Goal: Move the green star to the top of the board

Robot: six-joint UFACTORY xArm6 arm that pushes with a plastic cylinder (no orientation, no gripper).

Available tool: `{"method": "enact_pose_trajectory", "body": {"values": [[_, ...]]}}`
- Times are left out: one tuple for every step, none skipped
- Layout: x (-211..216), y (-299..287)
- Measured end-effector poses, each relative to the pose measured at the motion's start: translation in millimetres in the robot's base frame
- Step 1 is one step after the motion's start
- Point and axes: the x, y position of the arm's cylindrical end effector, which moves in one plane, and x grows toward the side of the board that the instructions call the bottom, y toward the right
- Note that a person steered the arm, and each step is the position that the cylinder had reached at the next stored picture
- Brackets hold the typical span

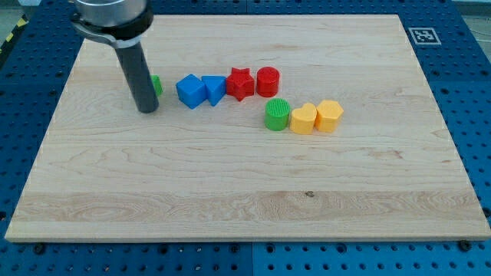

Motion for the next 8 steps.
{"method": "enact_pose_trajectory", "body": {"values": [[0,-28],[0,-24],[4,-7],[14,14],[-16,13],[-28,-5],[-28,-6],[-48,-20]]}}
